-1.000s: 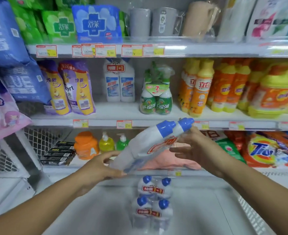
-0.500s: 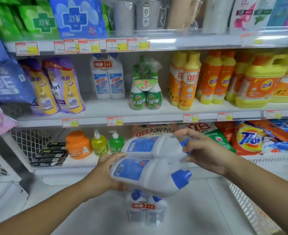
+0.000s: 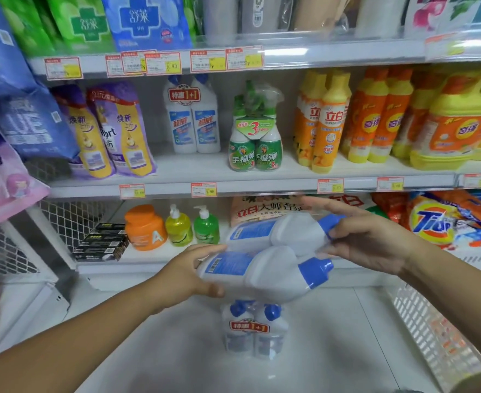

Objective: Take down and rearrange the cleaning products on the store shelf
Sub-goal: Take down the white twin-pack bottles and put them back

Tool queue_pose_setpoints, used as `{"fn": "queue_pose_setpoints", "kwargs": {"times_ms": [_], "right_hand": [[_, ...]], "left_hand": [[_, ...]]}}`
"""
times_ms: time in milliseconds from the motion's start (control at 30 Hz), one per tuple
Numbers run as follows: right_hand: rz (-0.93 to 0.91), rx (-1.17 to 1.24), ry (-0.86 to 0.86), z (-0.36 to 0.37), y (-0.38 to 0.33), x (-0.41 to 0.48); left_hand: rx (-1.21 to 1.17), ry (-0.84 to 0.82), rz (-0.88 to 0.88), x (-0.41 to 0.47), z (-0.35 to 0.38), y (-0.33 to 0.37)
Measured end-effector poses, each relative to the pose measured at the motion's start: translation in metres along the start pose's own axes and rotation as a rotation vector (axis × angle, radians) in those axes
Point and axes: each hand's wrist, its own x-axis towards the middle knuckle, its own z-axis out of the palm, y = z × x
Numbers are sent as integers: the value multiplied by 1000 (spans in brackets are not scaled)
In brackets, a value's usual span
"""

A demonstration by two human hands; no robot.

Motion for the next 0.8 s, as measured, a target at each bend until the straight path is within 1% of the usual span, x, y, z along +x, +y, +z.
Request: {"fn": "queue_pose_setpoints", "kwargs": {"times_ms": [133, 167, 233, 300, 333, 367, 467, 533, 633, 700, 800], "right_hand": [[10, -106, -8, -5, -1, -3], [7, -160, 17, -6, -1, -3], [-6, -387, 83, -5, -1, -4], [-62, -721, 202, -2, 0, -5], [-104, -820, 264, 3, 0, -6], [-139, -840, 307, 6, 1, -6], [-175, -688, 378, 16, 9, -6], [-164, -712, 445, 18, 19, -4], [-103, -817, 504, 17, 47, 1], [-57, -922, 512, 11, 73, 5], [94, -1006, 457, -3, 112, 6]], "left_hand": [[-118, -68, -46, -6, -2, 4], [-129, -84, -60, -7, -2, 6], [-133, -99, -88, -10, 0, 7], [-112, -100, -114, -14, 5, 9], [-96, -108, -121, -15, 8, 10], [-93, -106, -132, -16, 13, 11], [-124, -21, -151, -19, 31, 14], [-138, 52, -128, -20, 43, 14], [-157, 128, -57, -20, 56, 11], [-96, 109, -35, -19, 63, 3], [15, 0, -84, -16, 78, -22]]}}
